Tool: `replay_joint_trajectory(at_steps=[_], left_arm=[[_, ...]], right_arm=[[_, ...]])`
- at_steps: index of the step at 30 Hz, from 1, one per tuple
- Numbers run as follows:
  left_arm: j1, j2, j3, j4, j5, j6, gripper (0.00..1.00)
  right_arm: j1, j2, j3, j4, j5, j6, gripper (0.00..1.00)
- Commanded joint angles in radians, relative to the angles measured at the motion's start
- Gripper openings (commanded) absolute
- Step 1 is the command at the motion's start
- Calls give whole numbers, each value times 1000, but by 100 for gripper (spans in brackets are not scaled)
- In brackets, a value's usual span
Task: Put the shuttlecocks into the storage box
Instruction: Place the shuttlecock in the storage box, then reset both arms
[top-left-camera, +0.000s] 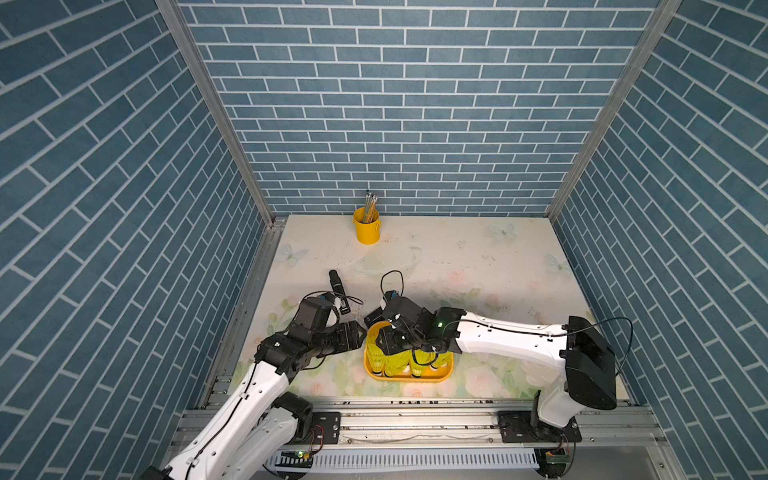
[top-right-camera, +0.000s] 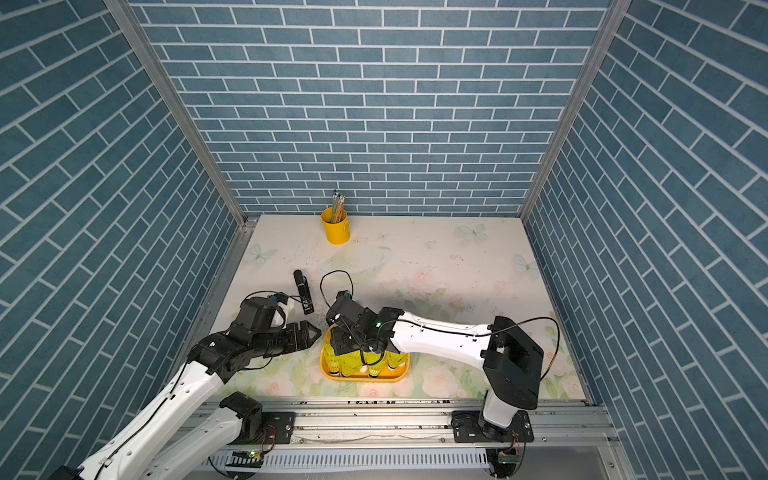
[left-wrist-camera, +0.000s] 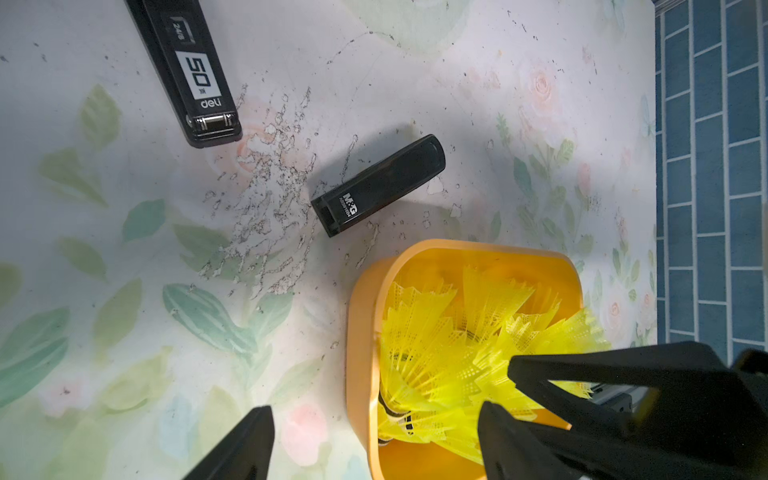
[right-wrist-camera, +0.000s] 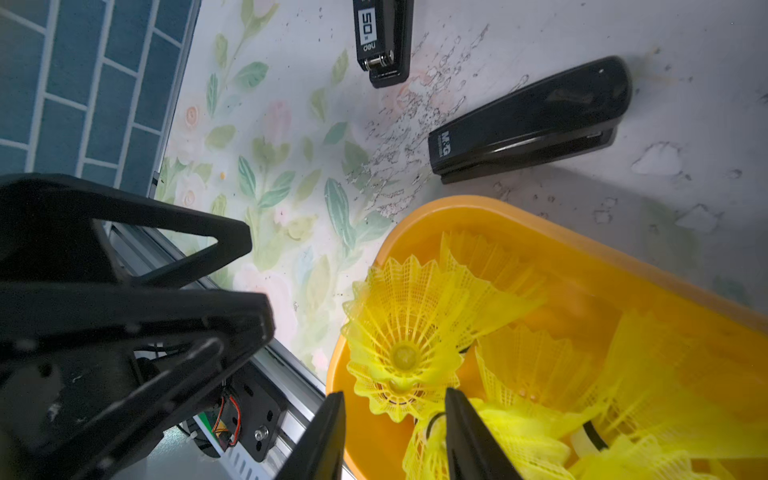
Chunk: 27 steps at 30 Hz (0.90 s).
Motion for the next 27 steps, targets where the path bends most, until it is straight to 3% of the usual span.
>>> replay_joint_trajectory(at_steps=[1, 13, 14, 16, 17, 18, 19, 25, 27], left_arm=[[0, 10, 20, 19, -1, 5, 83], [0, 79, 59, 57, -9, 19, 83], [-1, 91, 71, 57, -18, 20, 84], [0, 111, 98, 62, -41, 15, 89], [0, 121, 112, 67, -55, 8, 91], [0, 129, 125, 79, -67, 5, 98], [0, 139, 133, 88, -77, 1, 100], [13, 208, 214, 143, -228, -7, 99], [16, 226, 242, 168, -316, -5, 99]], right_arm=[[-27, -48, 29, -52, 56, -45, 44], [-180, -139, -1, -63, 87, -123, 51], [-206, -158, -11, -69, 106, -135, 58], [-268, -196, -33, -76, 135, -162, 91], [-307, -222, -52, -67, 152, -184, 100], [-345, -252, -76, -56, 171, -207, 100], [-381, -277, -99, -39, 182, -232, 100], [-621, -446, -243, 113, 262, -402, 100], [-674, -483, -273, 149, 355, -428, 100]])
